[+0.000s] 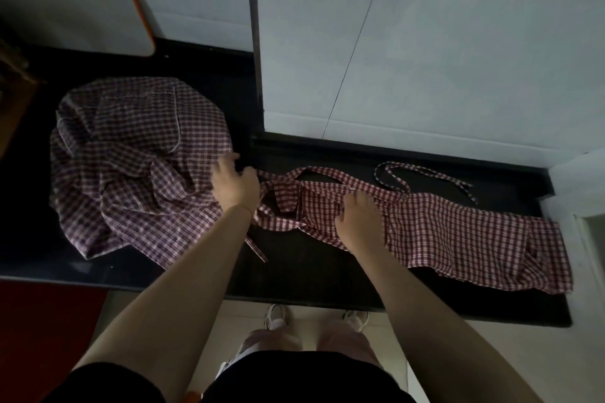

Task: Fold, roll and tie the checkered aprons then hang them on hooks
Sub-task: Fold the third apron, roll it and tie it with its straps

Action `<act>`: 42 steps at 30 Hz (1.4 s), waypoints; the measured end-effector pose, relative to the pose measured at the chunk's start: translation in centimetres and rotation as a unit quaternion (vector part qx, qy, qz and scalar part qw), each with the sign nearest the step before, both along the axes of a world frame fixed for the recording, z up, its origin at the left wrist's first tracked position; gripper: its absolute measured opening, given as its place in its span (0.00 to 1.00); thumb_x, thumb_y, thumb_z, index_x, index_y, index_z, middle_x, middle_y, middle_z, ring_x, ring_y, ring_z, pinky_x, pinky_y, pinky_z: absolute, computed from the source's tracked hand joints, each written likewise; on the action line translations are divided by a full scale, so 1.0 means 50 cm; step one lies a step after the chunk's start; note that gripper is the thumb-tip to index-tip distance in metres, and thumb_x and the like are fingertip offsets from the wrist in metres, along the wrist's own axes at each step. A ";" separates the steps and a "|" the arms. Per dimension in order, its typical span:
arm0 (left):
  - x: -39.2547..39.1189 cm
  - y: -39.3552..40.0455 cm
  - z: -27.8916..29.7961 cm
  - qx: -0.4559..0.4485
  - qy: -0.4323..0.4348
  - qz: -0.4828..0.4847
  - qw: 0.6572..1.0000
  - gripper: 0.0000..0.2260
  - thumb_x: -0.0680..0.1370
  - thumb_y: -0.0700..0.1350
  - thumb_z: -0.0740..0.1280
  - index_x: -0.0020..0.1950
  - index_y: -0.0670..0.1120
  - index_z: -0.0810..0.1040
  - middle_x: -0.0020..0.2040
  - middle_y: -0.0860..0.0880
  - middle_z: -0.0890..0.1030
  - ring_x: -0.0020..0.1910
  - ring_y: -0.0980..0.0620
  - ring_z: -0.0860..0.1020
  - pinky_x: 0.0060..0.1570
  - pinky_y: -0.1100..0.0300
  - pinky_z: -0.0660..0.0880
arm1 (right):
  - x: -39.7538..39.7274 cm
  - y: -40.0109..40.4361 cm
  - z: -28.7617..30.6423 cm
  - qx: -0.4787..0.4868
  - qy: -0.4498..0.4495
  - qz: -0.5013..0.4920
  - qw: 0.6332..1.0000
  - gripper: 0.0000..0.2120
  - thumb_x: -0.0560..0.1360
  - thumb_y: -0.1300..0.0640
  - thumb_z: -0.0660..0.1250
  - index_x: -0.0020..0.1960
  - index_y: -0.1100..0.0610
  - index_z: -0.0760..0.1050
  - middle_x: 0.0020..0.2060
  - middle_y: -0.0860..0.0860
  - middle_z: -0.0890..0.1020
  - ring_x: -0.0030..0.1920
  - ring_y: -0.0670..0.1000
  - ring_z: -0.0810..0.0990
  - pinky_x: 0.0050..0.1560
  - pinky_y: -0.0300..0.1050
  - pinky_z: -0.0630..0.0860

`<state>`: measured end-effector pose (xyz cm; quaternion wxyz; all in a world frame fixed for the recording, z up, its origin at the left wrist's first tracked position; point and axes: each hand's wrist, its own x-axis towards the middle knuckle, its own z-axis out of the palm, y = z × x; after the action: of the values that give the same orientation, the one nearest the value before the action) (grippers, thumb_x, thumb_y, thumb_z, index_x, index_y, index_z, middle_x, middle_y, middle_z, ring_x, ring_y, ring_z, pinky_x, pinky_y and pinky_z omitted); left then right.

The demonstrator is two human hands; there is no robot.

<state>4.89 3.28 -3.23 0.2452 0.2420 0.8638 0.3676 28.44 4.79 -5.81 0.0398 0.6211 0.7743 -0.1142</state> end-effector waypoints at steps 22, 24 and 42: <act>-0.042 -0.011 -0.011 -0.114 -0.116 0.053 0.985 0.23 0.76 0.47 0.66 0.70 0.48 0.68 0.67 0.43 0.69 0.63 0.42 0.73 0.59 0.48 0.74 | -0.042 0.045 0.007 -0.029 0.026 0.021 0.999 0.13 0.81 0.52 0.63 0.63 0.55 0.74 0.62 0.53 0.75 0.62 0.52 0.74 0.66 0.53 0.71; -0.031 -0.019 -0.009 -0.079 -0.054 0.057 0.994 0.15 0.77 0.47 0.64 0.62 0.46 0.72 0.62 0.44 0.73 0.56 0.45 0.74 0.51 0.51 0.73 | -0.044 0.047 0.009 0.000 0.032 0.022 0.999 0.10 0.80 0.53 0.63 0.59 0.55 0.75 0.57 0.52 0.77 0.59 0.52 0.75 0.65 0.52 0.72; 0.004 0.023 -0.049 -0.049 -0.176 0.204 0.962 0.18 0.79 0.41 0.63 0.67 0.41 0.65 0.61 0.42 0.76 0.59 0.41 0.76 0.53 0.51 0.75 | -0.010 0.099 0.015 0.082 0.089 0.026 0.992 0.04 0.78 0.58 0.65 0.52 0.54 0.76 0.50 0.49 0.76 0.54 0.50 0.74 0.60 0.47 0.70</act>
<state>5.10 4.41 -5.68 0.3249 -0.0203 0.8549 0.4039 27.94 9.74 -5.07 -0.0778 0.5894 0.7973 -0.1039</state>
